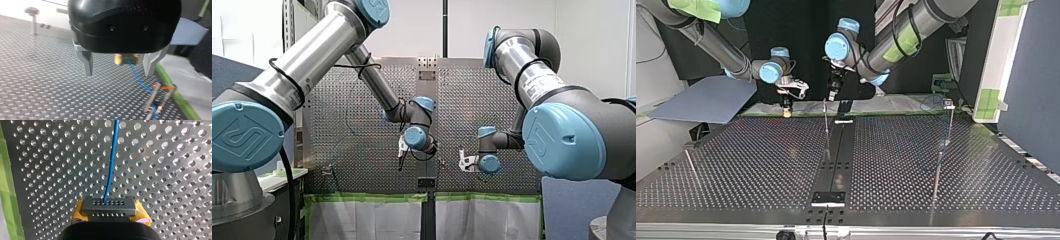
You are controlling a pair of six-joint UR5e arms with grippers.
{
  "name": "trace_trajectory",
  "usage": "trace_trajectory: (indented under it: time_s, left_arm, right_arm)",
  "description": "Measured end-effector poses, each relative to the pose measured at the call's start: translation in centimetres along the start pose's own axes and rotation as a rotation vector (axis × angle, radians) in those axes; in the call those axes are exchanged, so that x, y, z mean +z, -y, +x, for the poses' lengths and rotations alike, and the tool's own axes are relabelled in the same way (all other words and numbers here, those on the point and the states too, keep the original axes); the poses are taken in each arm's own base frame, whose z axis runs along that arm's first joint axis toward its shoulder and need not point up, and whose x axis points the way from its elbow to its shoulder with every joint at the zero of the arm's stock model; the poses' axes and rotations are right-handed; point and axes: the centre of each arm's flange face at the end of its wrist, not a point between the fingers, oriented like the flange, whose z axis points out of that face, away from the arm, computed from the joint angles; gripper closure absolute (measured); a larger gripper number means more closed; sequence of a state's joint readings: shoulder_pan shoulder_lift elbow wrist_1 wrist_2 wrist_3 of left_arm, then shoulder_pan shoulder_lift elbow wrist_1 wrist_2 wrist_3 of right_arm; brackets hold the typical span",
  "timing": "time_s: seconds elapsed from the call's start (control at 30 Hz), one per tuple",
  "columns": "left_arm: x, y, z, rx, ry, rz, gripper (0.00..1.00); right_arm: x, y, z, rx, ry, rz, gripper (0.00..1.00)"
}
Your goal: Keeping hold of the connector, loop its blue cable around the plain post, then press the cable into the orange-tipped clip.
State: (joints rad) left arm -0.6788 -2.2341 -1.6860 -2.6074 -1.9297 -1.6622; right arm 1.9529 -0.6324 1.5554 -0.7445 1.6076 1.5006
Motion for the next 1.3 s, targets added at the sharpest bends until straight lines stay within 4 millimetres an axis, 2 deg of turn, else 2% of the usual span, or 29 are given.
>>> trace_trajectory:
  time_s: [0.57, 0.93, 1.3]
  left_arm:
    - [-6.3, -2.0, -2.8, -0.161, 0.02, 0.006, 0.0]
    - [-9.6, -3.6, -4.3, -0.199, 0.065, 0.019, 0.0]
    - [-10.2, -3.9, -4.5, -0.199, 0.069, 0.016, 0.0]
  right_arm:
    - [-0.2, 0.6, 0.0, -0.002, 0.005, 0.017, 1.0]
    - [-0.3, -0.2, -0.4, -0.011, 0.033, 0.01, 1.0]
    - [-0.4, -0.2, -0.5, -0.023, 0.04, 0.012, 1.0]
